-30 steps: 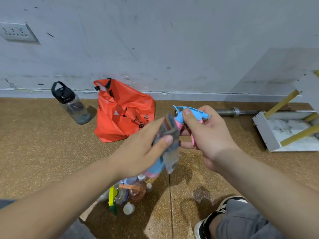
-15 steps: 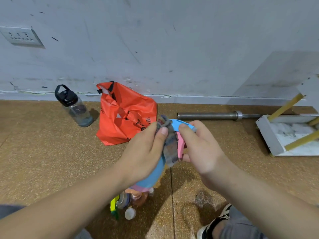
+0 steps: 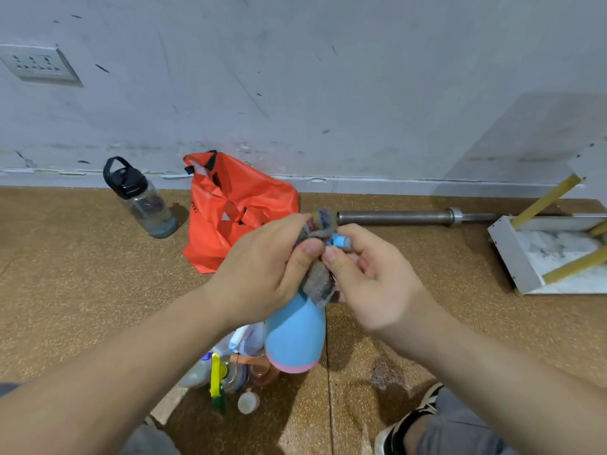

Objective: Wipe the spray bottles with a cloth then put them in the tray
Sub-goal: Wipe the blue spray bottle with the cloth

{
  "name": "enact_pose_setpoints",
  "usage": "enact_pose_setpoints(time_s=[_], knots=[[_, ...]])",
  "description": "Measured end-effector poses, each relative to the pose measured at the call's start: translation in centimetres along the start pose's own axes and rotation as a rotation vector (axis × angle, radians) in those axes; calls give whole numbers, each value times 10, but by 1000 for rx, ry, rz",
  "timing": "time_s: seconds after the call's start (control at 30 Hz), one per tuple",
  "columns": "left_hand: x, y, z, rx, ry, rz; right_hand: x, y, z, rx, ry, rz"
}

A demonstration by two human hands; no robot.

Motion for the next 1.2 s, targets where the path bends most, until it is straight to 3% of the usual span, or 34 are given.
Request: enact_pose_setpoints(time_s=[0.2, 0.33, 0.43, 0.5, 0.67, 0.8, 0.9, 0.97, 1.1, 1.2], knots=[[42, -6, 1, -142, -55, -514, 5, 11, -25, -175, 81, 110], [5, 1, -13, -218, -10, -354, 2, 16, -30, -228, -43, 72], [-22, 1, 3, -60, -140, -273, 2, 11, -23, -256, -55, 42], [-29, -4, 15, -3, -263, -320, 4, 6, -16, -271, -6, 28], [-25, 1, 9, -103, -521, -428, 3, -3, -4, -175, 61, 44], [-13, 2, 5, -138, -445, -529, 1, 2, 6, -5, 18, 124], [0, 6, -11, -180, -291, -515, 6, 13, -17, -112, -44, 79], [4, 11, -21, -168, -334, -523, 10, 22, -35, -194, -115, 55], [-4, 13, -25, -50, -545, -481, 11, 31, -41, 10, -100, 79], [0, 11, -21, -59, -646, -497, 13, 31, -39, 100, -43, 70]])
Point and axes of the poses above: each hand's wrist, its own y-axis towards the middle knuckle, its own z-axis out of the palm, x = y × z, the point moved 5 cm from there along y, towards the middle knuckle, and after that the axes turned 2 degrees about x, right-handed, at the moved point
